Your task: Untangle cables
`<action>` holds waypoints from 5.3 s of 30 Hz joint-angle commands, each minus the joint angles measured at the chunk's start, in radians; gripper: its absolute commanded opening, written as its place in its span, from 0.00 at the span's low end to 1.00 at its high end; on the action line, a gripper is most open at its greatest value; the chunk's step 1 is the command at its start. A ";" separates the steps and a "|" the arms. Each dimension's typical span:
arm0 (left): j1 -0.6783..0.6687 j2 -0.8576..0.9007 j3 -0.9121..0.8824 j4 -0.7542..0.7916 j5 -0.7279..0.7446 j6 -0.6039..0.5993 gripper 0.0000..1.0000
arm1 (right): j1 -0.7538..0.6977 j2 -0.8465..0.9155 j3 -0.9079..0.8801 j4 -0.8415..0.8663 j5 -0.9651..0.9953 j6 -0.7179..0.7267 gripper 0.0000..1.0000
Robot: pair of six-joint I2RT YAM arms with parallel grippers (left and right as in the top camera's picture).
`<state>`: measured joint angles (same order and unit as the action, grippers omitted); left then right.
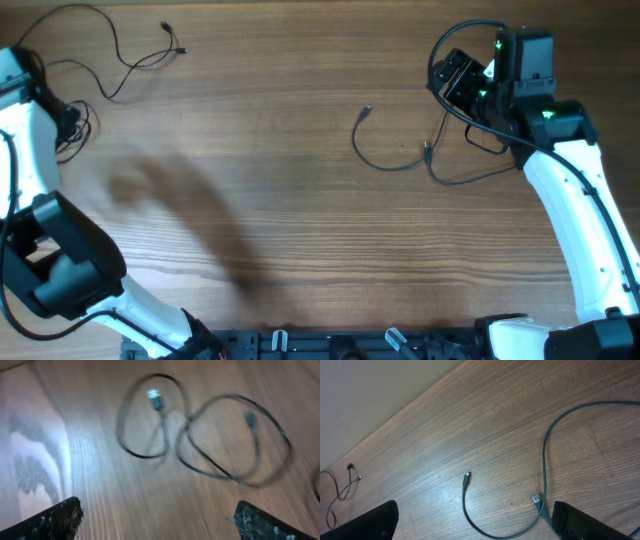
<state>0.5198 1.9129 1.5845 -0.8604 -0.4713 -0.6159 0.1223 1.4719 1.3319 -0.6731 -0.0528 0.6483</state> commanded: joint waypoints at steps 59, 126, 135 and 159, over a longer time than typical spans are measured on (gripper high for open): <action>0.423 0.246 0.076 0.570 1.498 0.293 1.00 | -0.002 0.011 0.002 -0.028 -0.061 0.009 1.00; 0.249 0.211 0.073 0.550 0.835 -0.148 1.00 | -0.002 0.011 0.002 -0.031 -0.114 0.009 1.00; 0.017 0.070 0.030 -0.004 0.307 0.021 1.00 | -0.002 0.011 0.002 -0.002 -0.132 0.033 1.00; 0.070 0.284 0.005 0.269 0.537 -0.001 0.69 | -0.002 0.011 0.002 -0.007 -0.132 0.035 1.00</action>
<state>0.5877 2.1841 1.5940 -0.6212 0.0261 -0.6147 0.1223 1.4719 1.3319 -0.6800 -0.1761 0.6762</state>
